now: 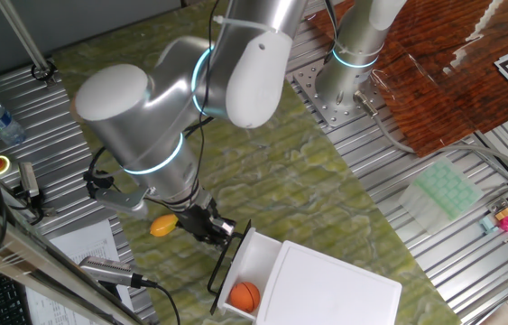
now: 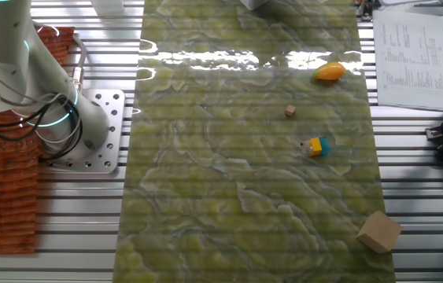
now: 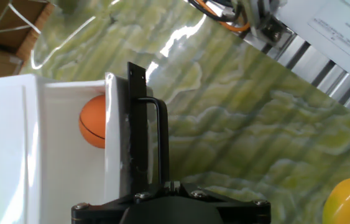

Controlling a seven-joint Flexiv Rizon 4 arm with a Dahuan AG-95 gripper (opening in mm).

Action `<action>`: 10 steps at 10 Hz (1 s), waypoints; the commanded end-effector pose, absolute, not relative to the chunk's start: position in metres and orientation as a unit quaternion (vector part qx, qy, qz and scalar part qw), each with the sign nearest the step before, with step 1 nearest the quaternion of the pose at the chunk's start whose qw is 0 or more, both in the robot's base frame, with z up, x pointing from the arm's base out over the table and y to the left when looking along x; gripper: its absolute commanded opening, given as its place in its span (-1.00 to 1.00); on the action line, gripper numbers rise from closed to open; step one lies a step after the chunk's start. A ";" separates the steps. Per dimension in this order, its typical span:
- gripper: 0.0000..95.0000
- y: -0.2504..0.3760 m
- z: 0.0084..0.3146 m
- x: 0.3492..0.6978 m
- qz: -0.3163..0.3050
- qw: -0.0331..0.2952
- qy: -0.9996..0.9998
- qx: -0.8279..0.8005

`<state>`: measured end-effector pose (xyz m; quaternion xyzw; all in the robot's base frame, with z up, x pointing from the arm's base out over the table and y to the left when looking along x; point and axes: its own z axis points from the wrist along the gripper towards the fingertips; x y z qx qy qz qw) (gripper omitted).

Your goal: Put things in the drawer

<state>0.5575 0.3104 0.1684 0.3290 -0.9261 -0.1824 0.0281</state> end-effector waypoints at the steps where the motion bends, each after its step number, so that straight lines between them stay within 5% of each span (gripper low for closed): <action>1: -1.00 0.311 0.169 0.558 -0.180 0.034 -0.928 0.325; 10: -1.00 0.283 0.165 0.576 -0.147 0.039 -0.936 0.319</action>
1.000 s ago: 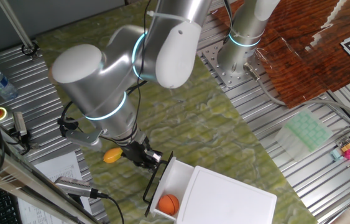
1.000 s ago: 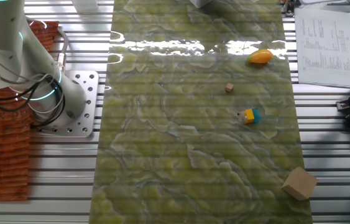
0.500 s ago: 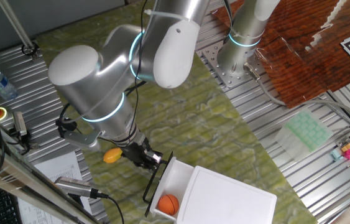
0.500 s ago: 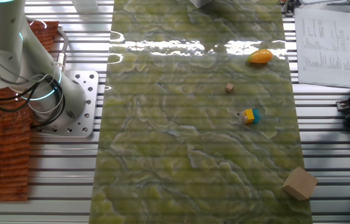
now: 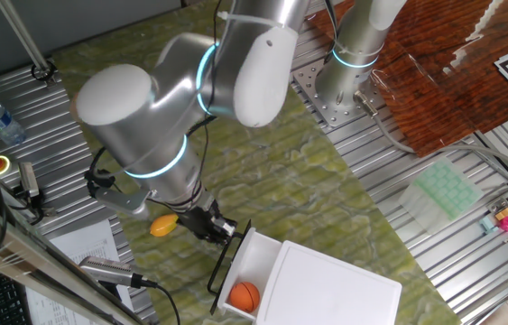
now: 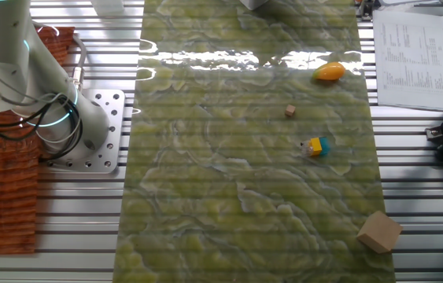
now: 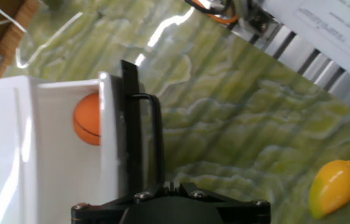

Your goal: Put things in the drawer

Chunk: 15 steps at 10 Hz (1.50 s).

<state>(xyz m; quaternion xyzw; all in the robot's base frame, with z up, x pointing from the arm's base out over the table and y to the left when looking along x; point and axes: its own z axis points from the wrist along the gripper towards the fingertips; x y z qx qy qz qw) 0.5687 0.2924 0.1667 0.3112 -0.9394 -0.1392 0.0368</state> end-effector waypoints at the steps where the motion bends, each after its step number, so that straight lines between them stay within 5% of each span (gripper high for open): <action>1: -1.00 0.277 0.161 0.581 -0.150 0.037 -0.935 0.320; 15: -1.00 0.302 0.135 0.567 -0.252 0.065 -0.911 0.320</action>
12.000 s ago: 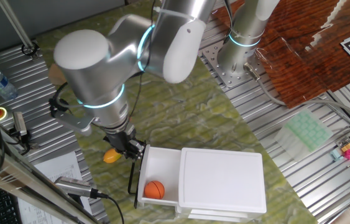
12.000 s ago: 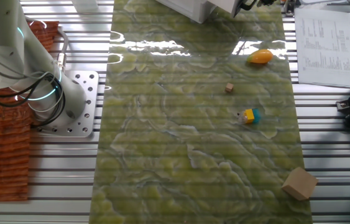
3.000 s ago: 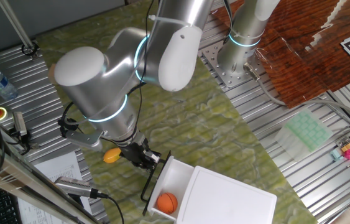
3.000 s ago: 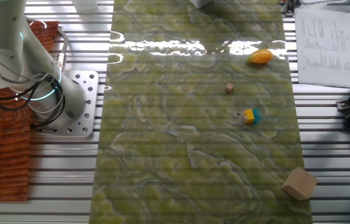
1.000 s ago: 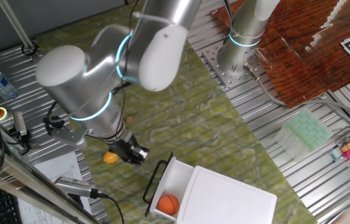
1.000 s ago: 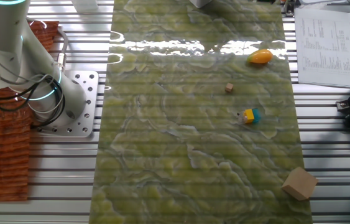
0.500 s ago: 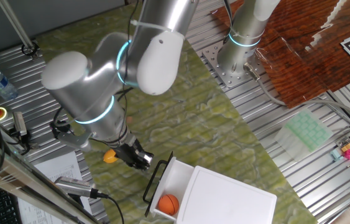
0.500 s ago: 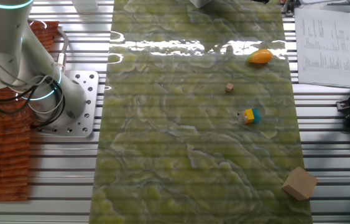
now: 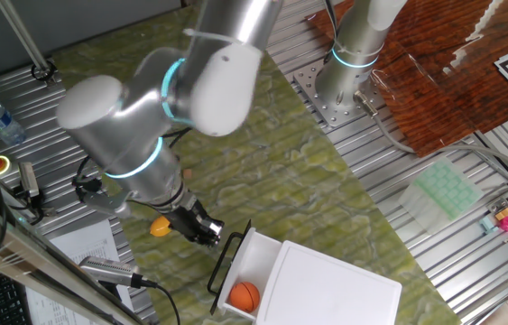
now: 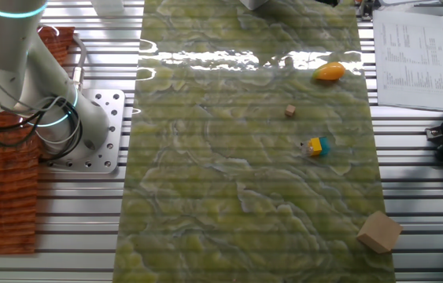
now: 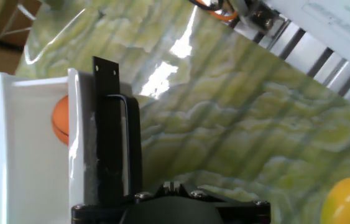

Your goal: Put things in the drawer

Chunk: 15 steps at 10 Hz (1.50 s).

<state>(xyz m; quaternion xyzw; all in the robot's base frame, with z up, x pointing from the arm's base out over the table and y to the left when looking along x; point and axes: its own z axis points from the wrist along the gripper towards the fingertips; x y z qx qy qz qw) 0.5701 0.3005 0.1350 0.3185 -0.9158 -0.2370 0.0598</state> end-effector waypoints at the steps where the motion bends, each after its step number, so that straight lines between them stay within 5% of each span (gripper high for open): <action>1: -1.00 0.304 0.134 0.566 -0.259 0.067 -0.908 0.322; 15: -1.00 0.308 0.147 0.563 -0.331 0.088 -0.885 0.315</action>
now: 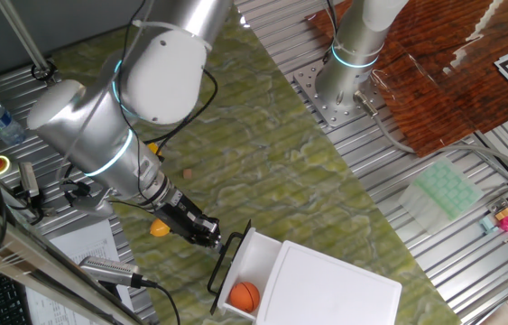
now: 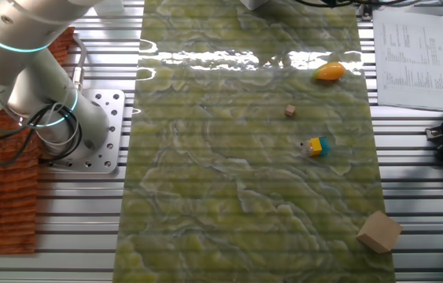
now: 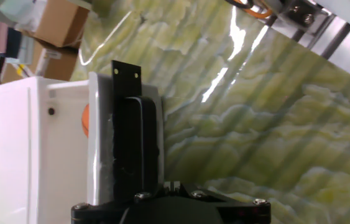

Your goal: Put things in the drawer

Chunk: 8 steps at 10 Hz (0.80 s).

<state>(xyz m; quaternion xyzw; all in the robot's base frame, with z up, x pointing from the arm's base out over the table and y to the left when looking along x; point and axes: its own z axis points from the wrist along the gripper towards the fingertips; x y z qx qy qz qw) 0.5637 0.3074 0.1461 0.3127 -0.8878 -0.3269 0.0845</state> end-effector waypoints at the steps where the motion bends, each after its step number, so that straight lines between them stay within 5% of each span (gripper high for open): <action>1: -1.00 0.308 0.147 0.563 -0.336 0.088 -0.884 0.312; 8: -1.00 0.308 0.147 0.564 -0.299 0.093 -0.894 0.320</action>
